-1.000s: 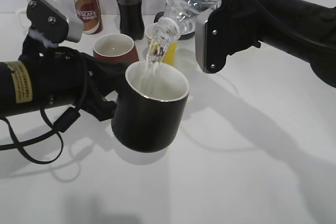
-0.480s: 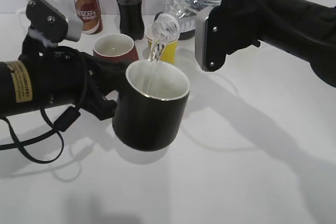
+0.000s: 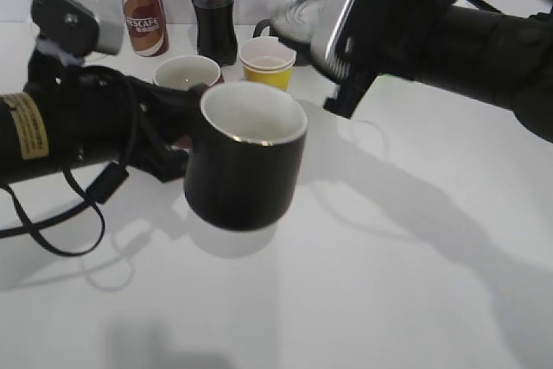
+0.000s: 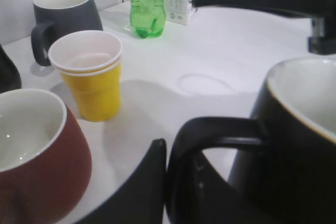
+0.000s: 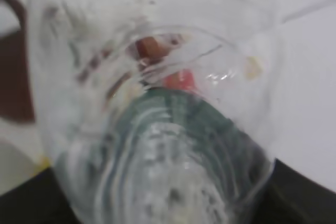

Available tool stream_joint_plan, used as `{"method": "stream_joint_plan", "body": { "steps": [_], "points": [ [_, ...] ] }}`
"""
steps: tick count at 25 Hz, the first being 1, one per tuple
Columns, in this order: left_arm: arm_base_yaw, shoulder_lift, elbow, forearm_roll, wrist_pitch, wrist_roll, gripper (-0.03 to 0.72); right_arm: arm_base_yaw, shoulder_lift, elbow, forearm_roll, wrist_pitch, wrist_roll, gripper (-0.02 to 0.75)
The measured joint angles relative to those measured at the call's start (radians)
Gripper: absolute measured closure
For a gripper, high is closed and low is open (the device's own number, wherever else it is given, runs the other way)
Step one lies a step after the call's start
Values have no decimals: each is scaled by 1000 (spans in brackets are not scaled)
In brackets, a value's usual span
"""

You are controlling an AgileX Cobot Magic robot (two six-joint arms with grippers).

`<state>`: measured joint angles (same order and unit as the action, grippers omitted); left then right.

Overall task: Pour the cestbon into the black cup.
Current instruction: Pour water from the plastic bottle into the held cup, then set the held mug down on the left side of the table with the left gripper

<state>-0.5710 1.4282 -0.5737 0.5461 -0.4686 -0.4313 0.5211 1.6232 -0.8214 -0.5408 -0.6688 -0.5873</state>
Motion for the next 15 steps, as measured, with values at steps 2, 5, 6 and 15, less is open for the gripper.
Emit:
{"method": "stream_joint_plan", "body": {
  "steps": [2,5,6,15],
  "points": [
    [17,0,0,0,-23,0,641,0,0,0,38,4,199,288],
    [56,-1,0,-1,-60,0,641,0,-16,0,150,10,448,288],
    [73,-6,0,-1,-63,0,641,0,-24,0,188,13,512,288],
    [338,-52,-20,-47,-196,35,641,0,-80,0,391,270,636,288]
  ]
}}
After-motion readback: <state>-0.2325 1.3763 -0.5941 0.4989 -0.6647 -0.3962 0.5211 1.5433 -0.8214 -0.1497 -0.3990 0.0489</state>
